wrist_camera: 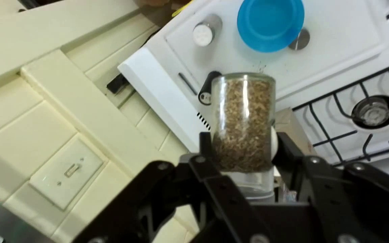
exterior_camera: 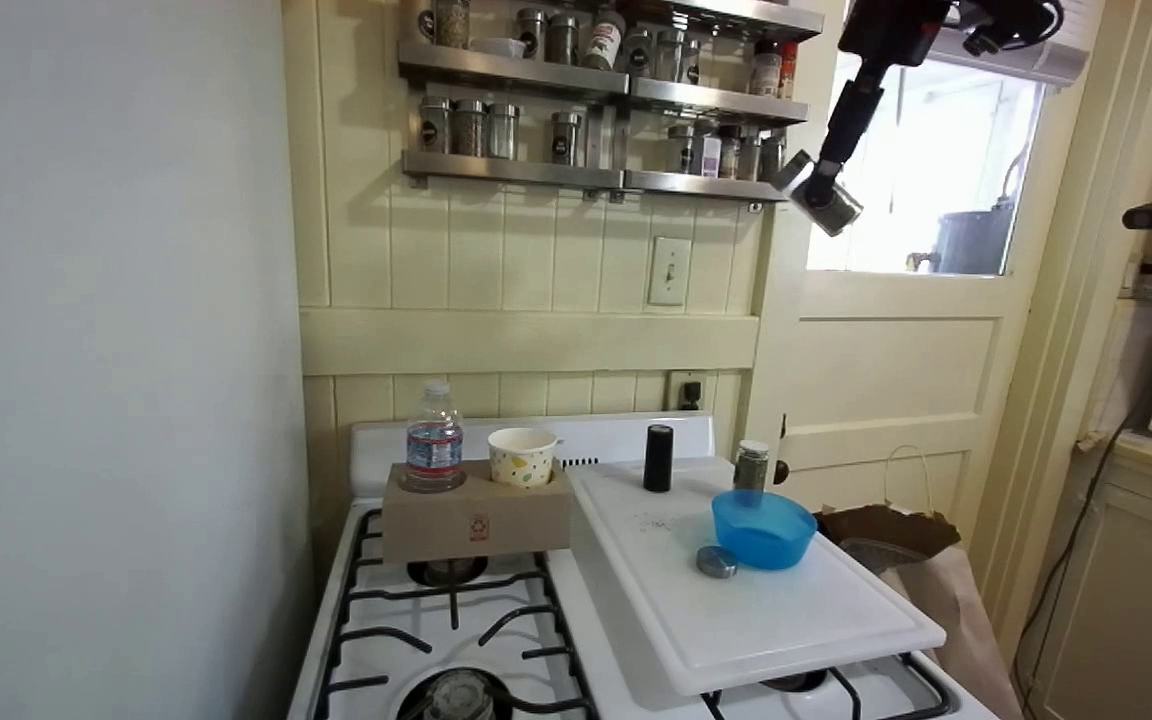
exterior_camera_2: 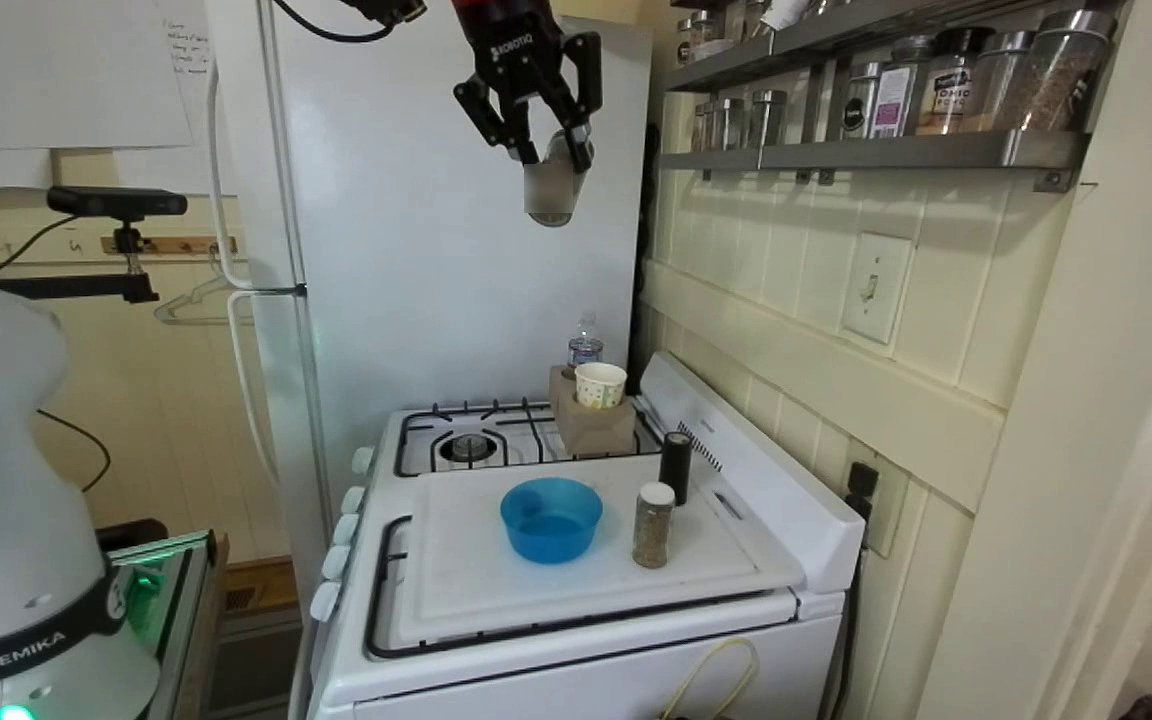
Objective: Pick up a spice bottle and shake it into the blue bowl
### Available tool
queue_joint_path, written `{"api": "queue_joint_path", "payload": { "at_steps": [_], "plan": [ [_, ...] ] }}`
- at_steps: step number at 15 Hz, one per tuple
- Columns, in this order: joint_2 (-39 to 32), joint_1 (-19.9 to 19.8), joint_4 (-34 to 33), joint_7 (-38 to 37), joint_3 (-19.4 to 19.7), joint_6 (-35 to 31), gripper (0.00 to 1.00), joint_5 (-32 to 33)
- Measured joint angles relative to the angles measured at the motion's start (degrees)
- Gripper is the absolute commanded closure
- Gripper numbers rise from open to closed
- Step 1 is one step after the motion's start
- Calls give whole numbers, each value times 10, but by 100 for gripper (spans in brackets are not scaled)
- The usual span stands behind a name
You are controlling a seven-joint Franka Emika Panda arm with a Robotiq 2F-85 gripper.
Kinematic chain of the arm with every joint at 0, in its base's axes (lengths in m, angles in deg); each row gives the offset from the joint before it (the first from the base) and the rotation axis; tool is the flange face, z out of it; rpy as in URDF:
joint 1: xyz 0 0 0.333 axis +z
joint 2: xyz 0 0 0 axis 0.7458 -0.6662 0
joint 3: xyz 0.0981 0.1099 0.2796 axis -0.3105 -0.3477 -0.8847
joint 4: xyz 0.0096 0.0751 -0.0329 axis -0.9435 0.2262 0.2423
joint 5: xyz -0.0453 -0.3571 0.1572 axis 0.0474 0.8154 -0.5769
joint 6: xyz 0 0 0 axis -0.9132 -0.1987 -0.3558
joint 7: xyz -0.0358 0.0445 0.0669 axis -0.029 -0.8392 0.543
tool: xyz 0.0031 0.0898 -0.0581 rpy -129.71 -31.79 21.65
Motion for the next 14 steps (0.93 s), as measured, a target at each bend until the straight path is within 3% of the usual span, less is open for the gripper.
{"api": "queue_joint_path", "payload": {
  "at_steps": [4, 5, 9, 10, 12, 14],
  "plan": [
    [-88, 0, -64, 72, 16, 56, 77, 16],
    [-118, 0, -85, 80, 13, 64, 52, 26],
    [-142, -3, -98, 79, 10, 63, 52, 27],
    [-137, -4, -98, 79, 10, 63, 77, 27],
    [-131, -6, -98, 79, 10, 63, 77, 27],
    [-135, -13, -101, 61, -5, 96, 77, 66]
  ]
}}
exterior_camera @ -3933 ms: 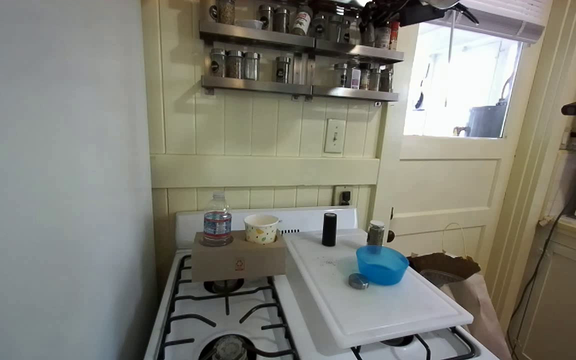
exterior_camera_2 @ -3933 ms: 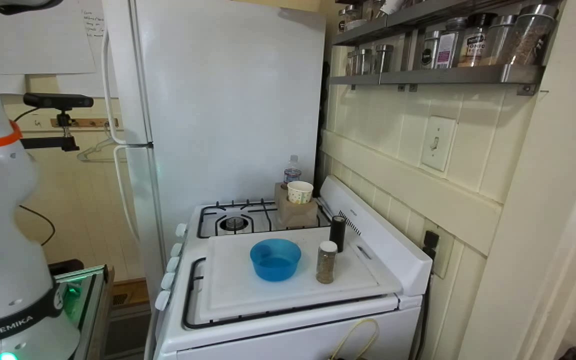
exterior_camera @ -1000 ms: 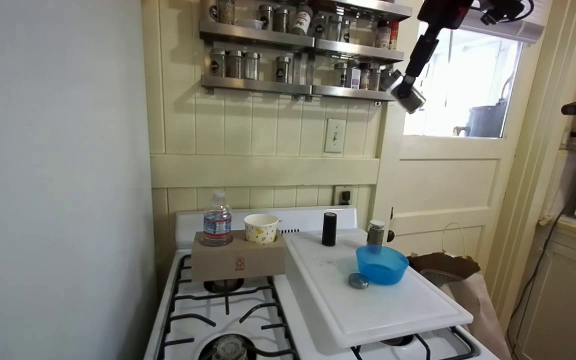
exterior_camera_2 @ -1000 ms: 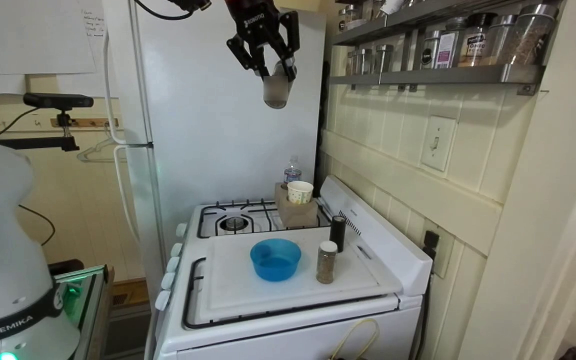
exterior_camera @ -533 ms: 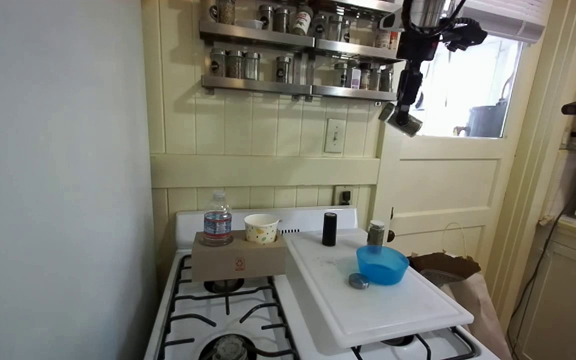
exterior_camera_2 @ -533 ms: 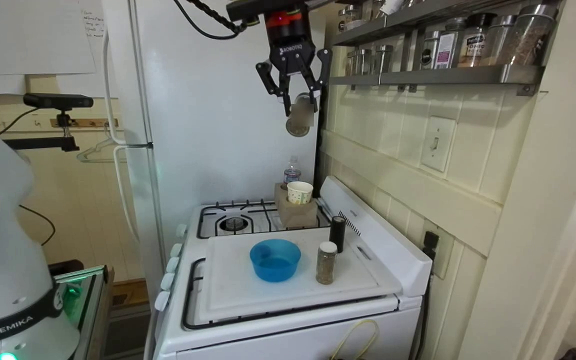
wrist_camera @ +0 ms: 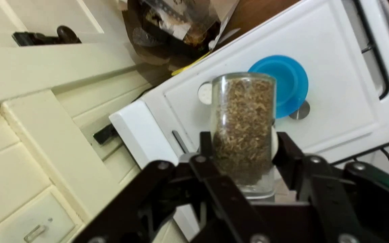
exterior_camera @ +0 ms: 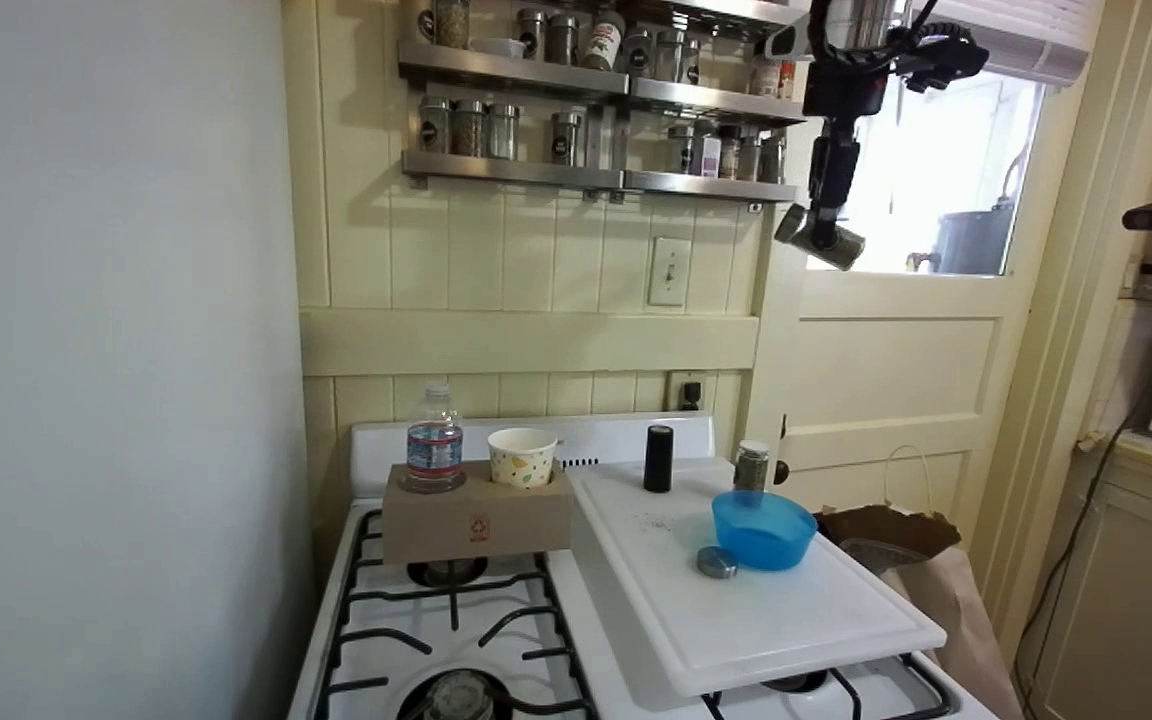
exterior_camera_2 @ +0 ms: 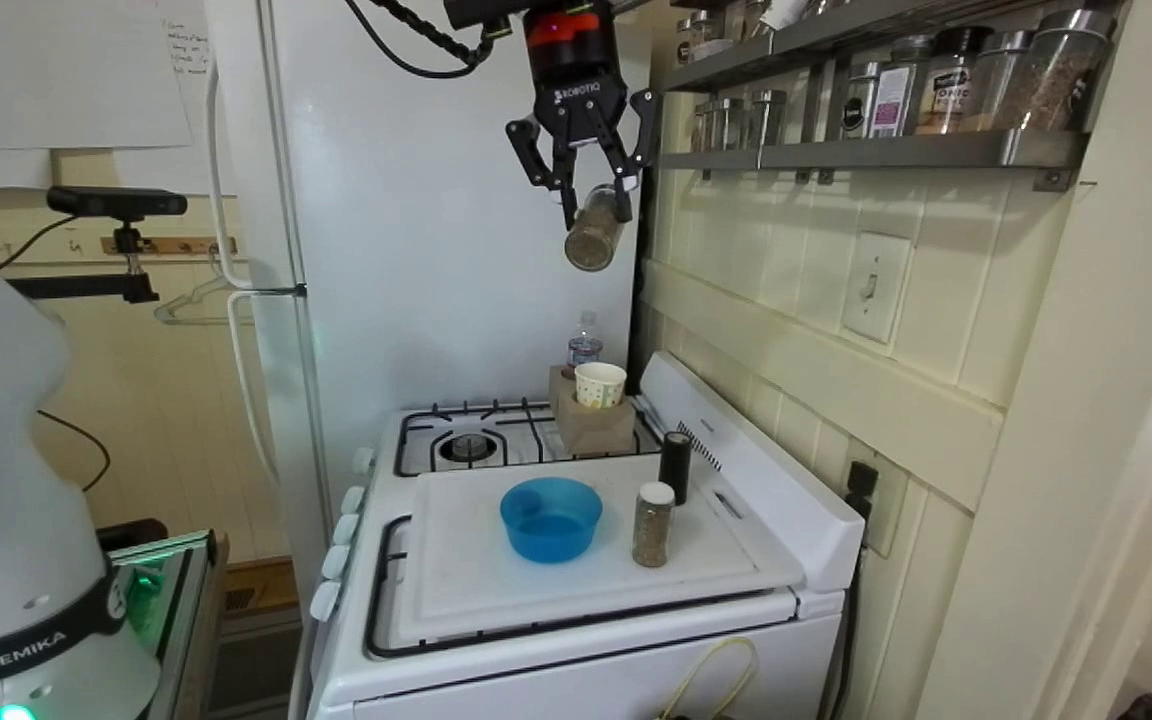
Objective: Pick up a spice bottle and shake it into the blue bowl
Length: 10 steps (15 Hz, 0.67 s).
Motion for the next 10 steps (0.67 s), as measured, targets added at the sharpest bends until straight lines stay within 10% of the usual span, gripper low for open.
{"api": "queue_joint_path", "payload": {
  "at_steps": [10],
  "plan": [
    [-59, 15, 4, -35, -102, 205, 77, 135]
  ]
}}
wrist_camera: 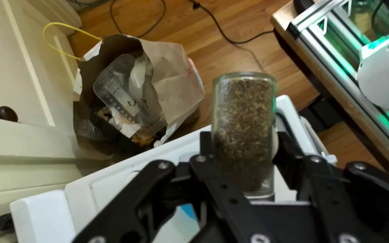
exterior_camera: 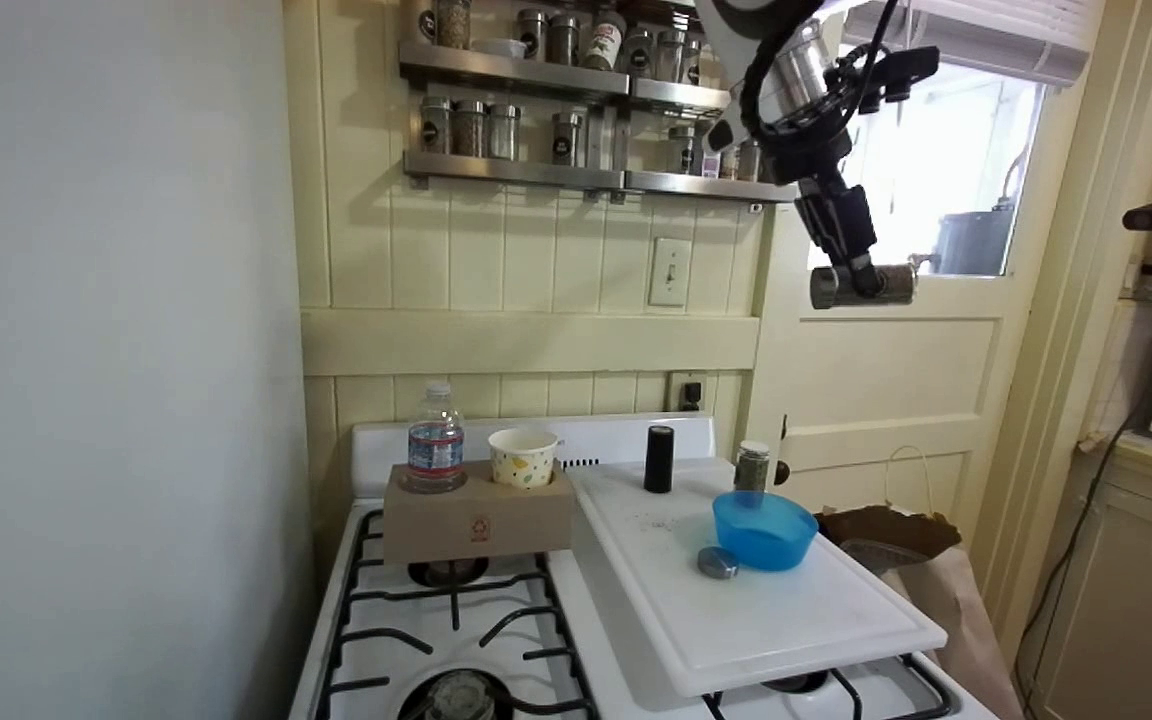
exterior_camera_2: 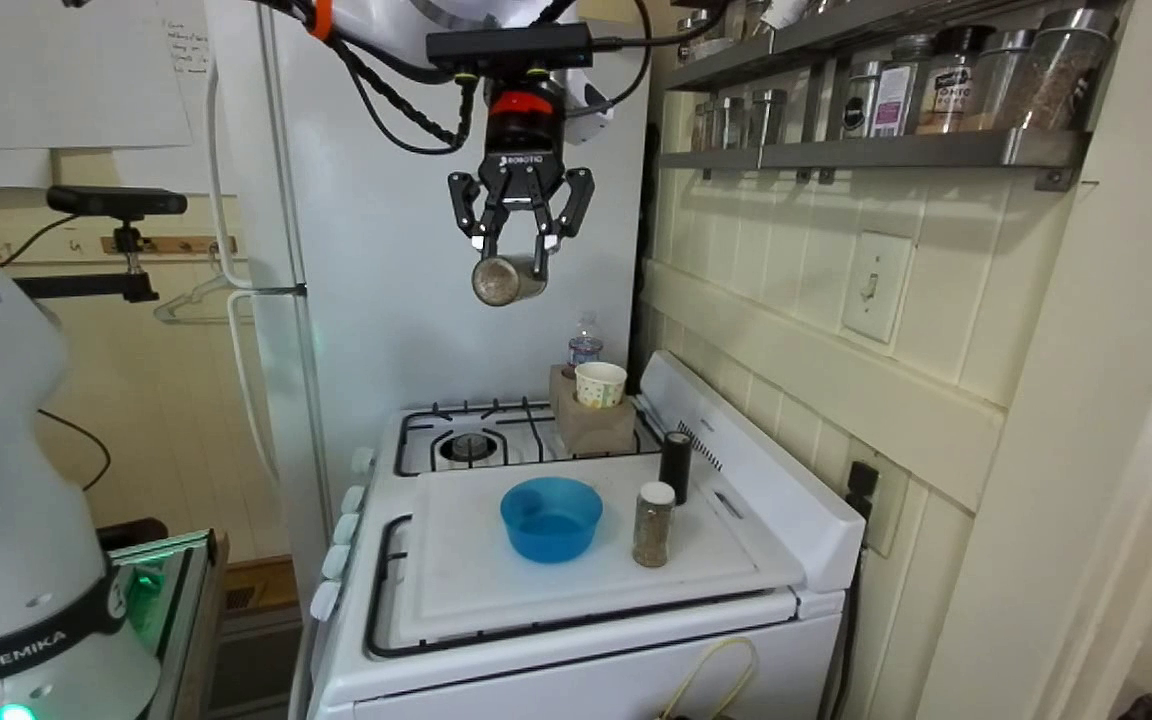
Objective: Pick up a spice bottle and shake it into the blue bowl
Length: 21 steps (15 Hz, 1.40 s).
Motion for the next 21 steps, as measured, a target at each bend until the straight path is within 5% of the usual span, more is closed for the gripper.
{"api": "queue_joint_path", "payload": {
  "at_steps": [10, 20, 21],
  "plan": [
    [-134, 14, 0, 18, -27, 120, 77, 117],
    [-263, 28, -81, -93, -42, 265, 77, 217],
    [-275, 28, -97, -106, -43, 266, 52, 218]
  ]
}}
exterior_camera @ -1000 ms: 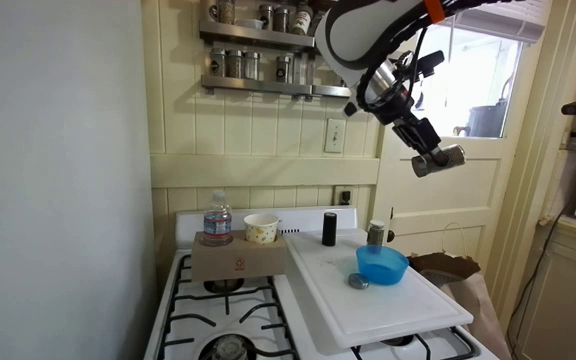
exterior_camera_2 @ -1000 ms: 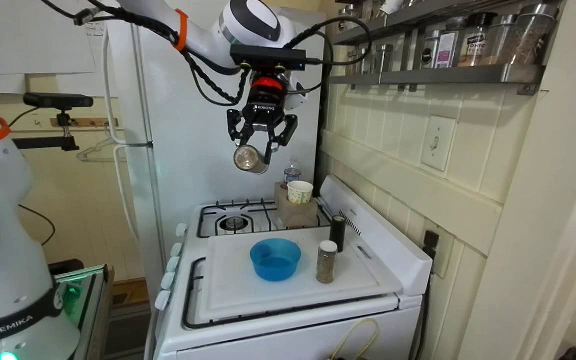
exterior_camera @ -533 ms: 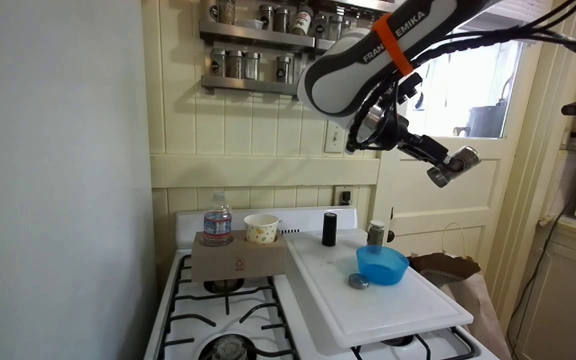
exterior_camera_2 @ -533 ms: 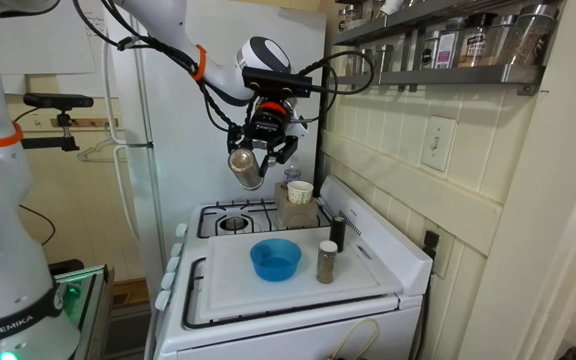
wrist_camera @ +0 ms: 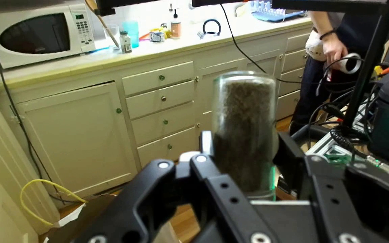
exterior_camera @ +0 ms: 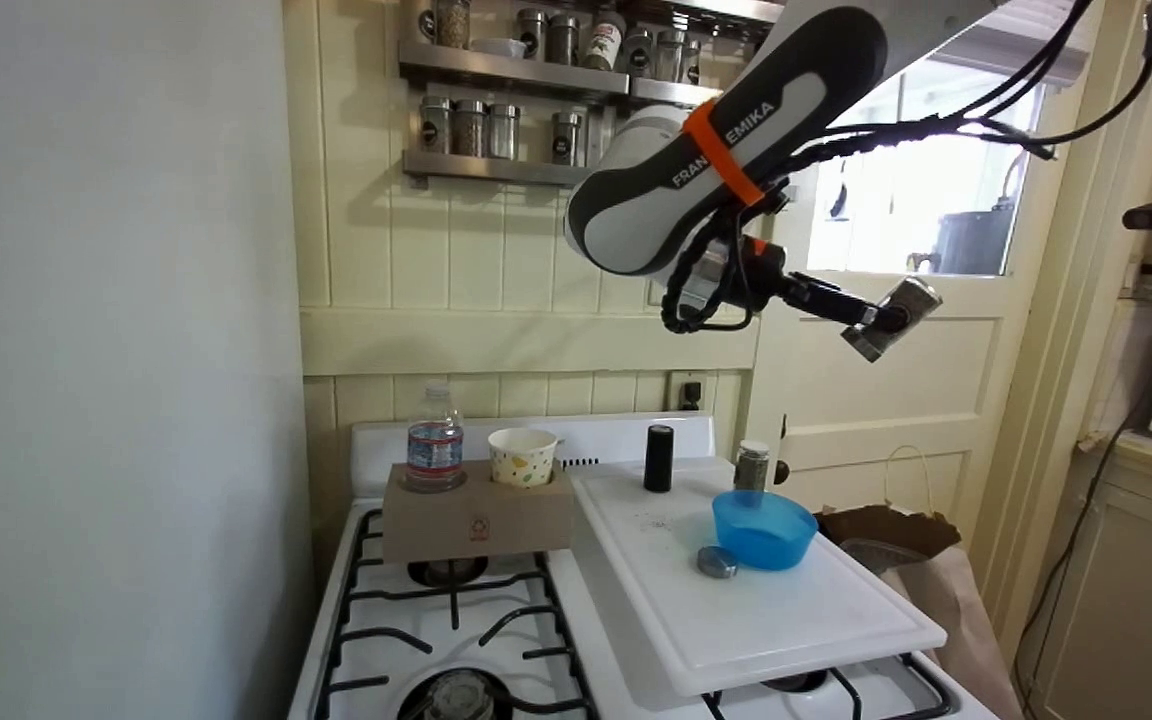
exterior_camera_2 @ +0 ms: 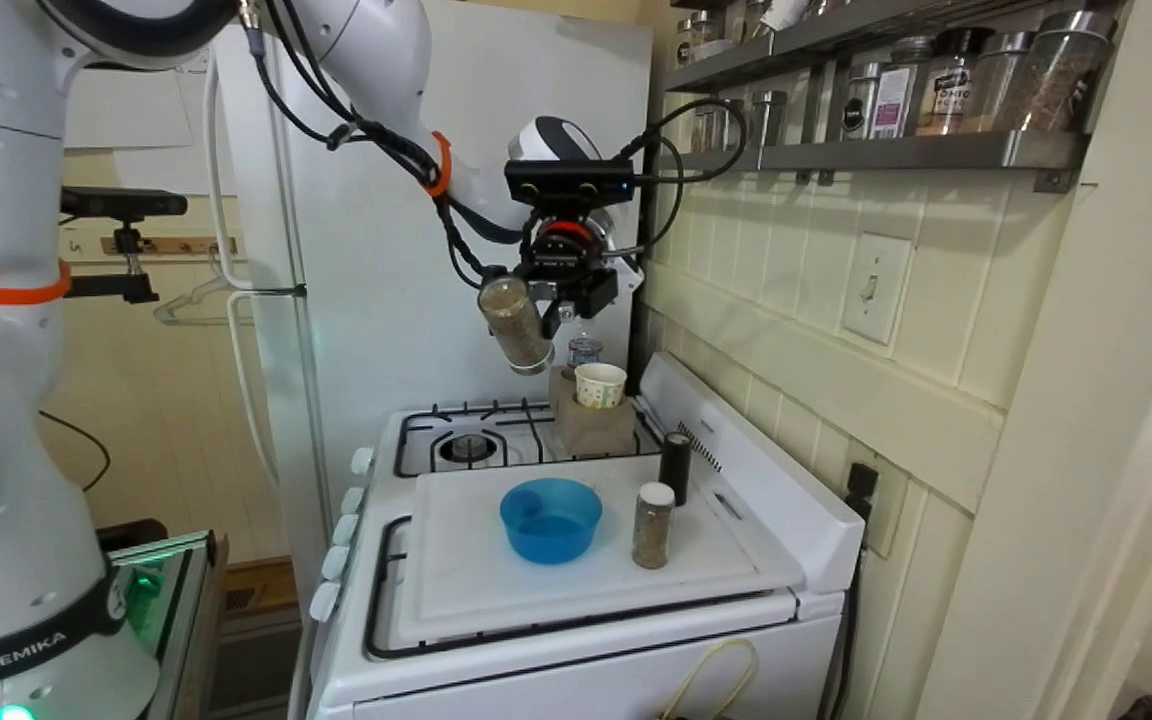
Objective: Pick up a spice bottle and shake it into the blue bowl
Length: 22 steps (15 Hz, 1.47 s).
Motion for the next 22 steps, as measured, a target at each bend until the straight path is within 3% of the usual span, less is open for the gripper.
{"api": "queue_joint_path", "payload": {
  "at_steps": [3, 4, 9, 17, 22],
  "plan": [
    [-7, -1, -7, -2, -1, 0, 52, 0],
    [-7, -2, -6, -2, -1, 0, 77, 0],
    [-11, -3, -13, -18, -6, -14, 77, -1],
    [-17, -2, -36, -54, -26, -118, 77, -68],
    [-22, -6, -34, -47, -23, -117, 77, -82]
  ]
}}
